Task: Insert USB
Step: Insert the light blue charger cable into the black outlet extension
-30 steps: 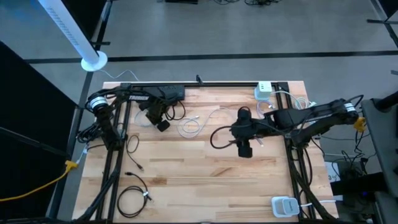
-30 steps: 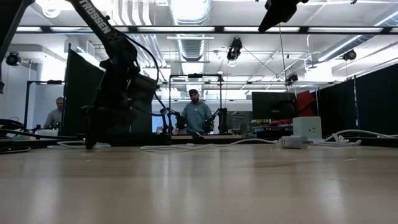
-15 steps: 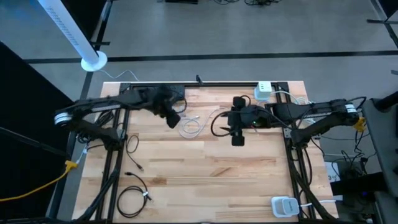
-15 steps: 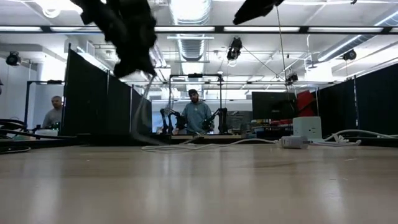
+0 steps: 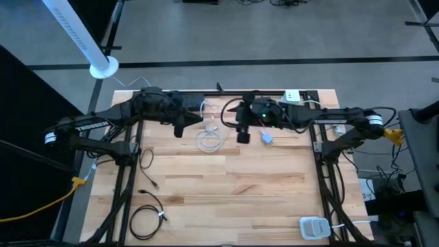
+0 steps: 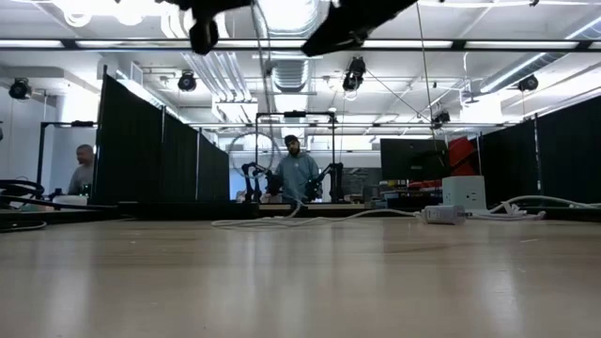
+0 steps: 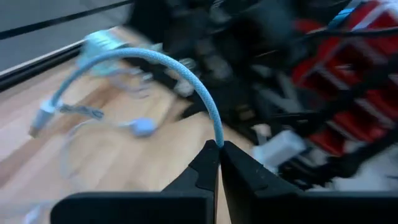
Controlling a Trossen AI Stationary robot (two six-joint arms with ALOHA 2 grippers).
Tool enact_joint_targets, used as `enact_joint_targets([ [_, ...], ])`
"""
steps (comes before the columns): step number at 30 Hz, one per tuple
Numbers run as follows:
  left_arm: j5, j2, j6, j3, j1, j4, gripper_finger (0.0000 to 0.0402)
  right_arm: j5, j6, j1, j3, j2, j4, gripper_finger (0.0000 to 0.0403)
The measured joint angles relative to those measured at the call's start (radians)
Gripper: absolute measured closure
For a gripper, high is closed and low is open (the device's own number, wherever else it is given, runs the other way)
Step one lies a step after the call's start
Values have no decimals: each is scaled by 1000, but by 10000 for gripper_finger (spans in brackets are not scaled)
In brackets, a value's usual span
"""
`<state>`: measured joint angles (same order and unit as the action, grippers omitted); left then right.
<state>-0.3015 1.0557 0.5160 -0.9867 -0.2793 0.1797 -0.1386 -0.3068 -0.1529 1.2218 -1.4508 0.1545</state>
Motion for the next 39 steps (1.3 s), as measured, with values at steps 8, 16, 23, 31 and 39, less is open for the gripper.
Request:
enact_joint_targets([
  [8,-63,13,16,0,53,-35,402,16,35,-25,1,-21,-199,203],
  [16,-65,38,17,0,85,-100,402,174,109,-23,0,-27,-204,203],
  [23,-71,104,17,0,109,-141,402,167,142,-33,0,-28,-216,207],
  [31,-77,126,10,0,109,-188,402,175,172,-34,0,-26,-177,382],
  [39,-76,107,-10,0,109,-184,401,174,181,-38,0,-25,-169,399],
])
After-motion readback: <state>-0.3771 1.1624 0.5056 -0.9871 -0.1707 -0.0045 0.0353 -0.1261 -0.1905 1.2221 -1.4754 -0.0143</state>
